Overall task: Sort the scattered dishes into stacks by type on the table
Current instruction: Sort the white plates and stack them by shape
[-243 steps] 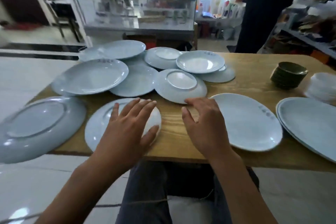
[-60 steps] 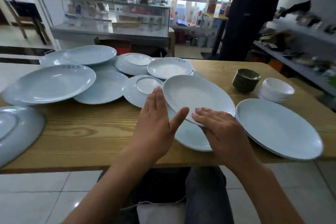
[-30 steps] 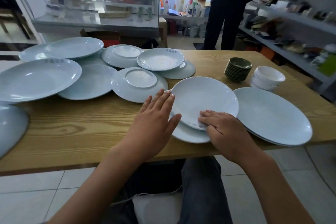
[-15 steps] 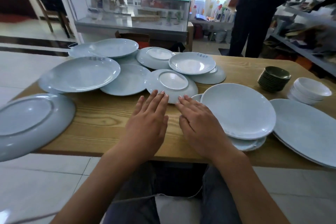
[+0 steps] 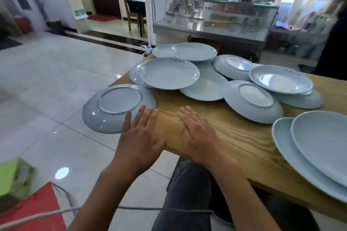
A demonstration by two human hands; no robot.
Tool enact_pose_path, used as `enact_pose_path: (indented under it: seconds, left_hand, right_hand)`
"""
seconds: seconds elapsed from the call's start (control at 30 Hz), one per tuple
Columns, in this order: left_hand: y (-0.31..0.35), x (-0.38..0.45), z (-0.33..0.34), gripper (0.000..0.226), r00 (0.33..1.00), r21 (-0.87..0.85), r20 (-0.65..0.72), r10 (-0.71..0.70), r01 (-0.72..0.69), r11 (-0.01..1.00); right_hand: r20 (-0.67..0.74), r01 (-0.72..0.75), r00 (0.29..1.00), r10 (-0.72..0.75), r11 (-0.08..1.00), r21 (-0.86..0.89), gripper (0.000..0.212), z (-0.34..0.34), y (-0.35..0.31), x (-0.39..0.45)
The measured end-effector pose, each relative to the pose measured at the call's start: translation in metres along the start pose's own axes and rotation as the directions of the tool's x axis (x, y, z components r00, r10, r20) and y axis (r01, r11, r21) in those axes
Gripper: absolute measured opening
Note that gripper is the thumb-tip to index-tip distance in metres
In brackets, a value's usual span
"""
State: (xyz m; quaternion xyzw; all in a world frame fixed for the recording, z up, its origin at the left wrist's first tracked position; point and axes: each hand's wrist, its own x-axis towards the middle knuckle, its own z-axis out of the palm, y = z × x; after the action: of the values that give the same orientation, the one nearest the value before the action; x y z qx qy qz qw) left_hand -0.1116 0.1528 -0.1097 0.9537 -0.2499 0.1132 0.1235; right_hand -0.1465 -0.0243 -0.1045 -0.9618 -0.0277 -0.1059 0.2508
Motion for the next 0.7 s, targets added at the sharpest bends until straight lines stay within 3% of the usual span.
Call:
enact_pose_path:
  seconds: [0.13,0.3,0.5,0.7]
  left_hand:
    - [-0.044,0.002,-0.016,0.087,0.995,-0.082,0.026,-0.095,0.096,0.992]
    - [-0.076,0.012,-0.011,0.092,0.962,0.119,0.128,-0.243,0.228,0.966]
    - [-0.076,0.003,0.007,0.075,0.979,0.189,-0.092,-0.181,0.196,0.962]
    - [-0.068,-0.013,0.005,0.072,0.977,0.233,-0.148,-0.157,0.189,0.954]
  right_hand:
    - [0.02,0.006,1.0,-0.007,0.998,0.056,0.047,0.018,-0.012,0.017]
    - [-0.01,0.023,1.0,-0.022,0.996,0.088,0.044,0.035,-0.027,0.029]
    - [-0.044,-0.002,0.999,0.008,0.992,0.123,0.042,0.04,-0.028,0.03]
    - [-0.056,-0.008,0.998,0.016,0.99,0.141,0.041,0.039,-0.031,0.027]
